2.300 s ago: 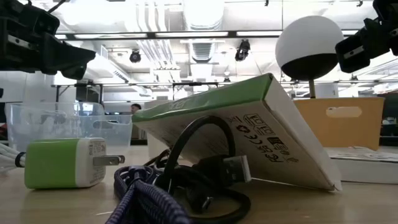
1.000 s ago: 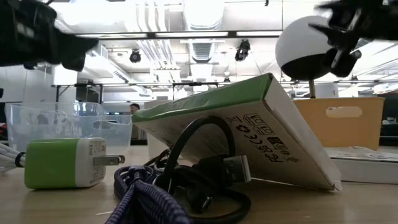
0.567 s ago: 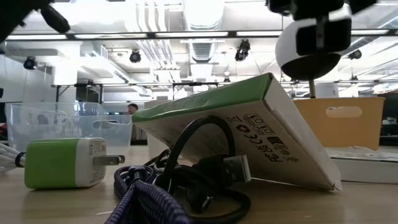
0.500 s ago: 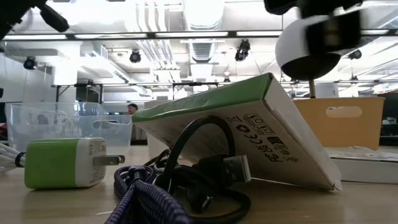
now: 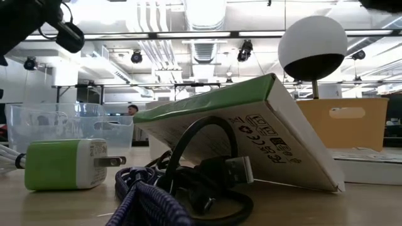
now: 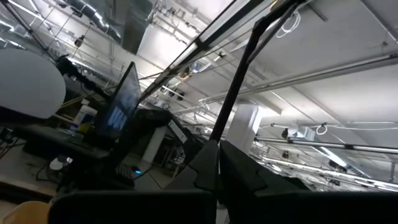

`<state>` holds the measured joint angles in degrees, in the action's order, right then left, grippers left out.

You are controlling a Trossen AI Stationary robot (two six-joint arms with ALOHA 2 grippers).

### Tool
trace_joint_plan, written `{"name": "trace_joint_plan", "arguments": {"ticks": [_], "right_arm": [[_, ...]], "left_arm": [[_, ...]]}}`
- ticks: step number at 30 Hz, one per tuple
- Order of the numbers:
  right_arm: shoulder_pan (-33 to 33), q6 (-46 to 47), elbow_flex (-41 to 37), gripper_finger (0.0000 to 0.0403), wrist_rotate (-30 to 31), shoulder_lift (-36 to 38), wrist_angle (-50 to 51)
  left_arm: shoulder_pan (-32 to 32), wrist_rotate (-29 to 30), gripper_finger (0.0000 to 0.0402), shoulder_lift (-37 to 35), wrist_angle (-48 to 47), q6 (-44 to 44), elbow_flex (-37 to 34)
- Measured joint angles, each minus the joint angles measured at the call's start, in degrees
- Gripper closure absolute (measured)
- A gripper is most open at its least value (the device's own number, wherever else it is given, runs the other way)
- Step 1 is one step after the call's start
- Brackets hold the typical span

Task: Pick and place items into bin
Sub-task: Put the light violet charger adapter into the white bin

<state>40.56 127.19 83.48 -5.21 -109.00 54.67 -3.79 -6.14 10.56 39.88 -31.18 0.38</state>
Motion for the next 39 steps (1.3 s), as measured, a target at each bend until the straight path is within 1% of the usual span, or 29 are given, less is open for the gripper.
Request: {"name": "trace_joint_plan", "arguments": {"ticks": [3,6,8,12,17,19,21,25,26,28,31,34,36,37,39], "right_arm": [[0.8,3.0,2.2,0.0096,-0.8,-5.3,-0.5],[1.2,4.5,3.8,0.0088,-0.8,-9.2,-0.7],[1.5,5.6,4.2,0.009,-0.8,-10.8,0.4],[1.7,6.7,4.2,0.0099,-0.7,-11.8,2.3],[2.0,7.2,2.9,0.0113,-0.8,-12.5,1.7],[2.1,6.9,2.7,0.0126,-0.8,-12.7,1.1],[2.0,6.3,2.5,0.0148,-0.8,-12.9,0.1],[2.0,4.7,2.5,0.0214,-0.4,-12.6,-0.7],[2.0,4.4,2.4,0.0223,-0.4,-12.4,-0.8],[1.9,3.2,2.3,0.0224,-0.1,-11.3,-0.9],[0.9,1.0,3.1,0.0224,4.0,-7.4,-0.9],[-1.8,-2.4,5.1,0.0224,13.4,-0.4,-1.3],[-4.9,-6.6,6.0,0.0224,19.7,3.9,-1.3],[-7.0,-9.9,6.2,0.0224,21.5,5.7,-1.3],[-12.5,-17.6,6.2,0.0224,21.5,8.0,-1.7]], "left_arm": [[0.0,-0.3,0.0402,-0.4,0.0,0.0,0.0],[0.0,-0.3,0.0402,-0.3,0.0,0.0,0.0],[0.0,-0.3,0.0402,-0.3,0.0,0.0,0.0],[0.0,-0.3,0.0402,-0.3,0.0,0.0,0.0],[0.0,-0.2,0.0402,-0.2,-0.1,0.0,0.0],[0.0,-0.2,0.0402,-0.2,0.0,0.0,0.0],[0.0,-0.2,0.0402,-0.1,-0.1,0.0,0.0],[0.0,-0.1,0.0402,-0.1,-0.2,0.0,0.0],[0.0,0.0,0.0402,-0.1,-0.2,0.0,0.0],[0.0,0.5,0.0402,-0.1,-0.2,0.0,0.0],[0.0,0.5,0.0402,-0.1,-0.2,1.2,0.0],[0.0,0.6,0.0402,0.0,-0.2,4.3,0.0],[0.0,0.7,0.0402,0.0,-0.3,4.8,0.0],[0.0,0.7,0.0402,0.1,-0.3,4.7,0.0],[0.0,0.8,0.0402,0.3,-0.8,4.7,0.0]]}}
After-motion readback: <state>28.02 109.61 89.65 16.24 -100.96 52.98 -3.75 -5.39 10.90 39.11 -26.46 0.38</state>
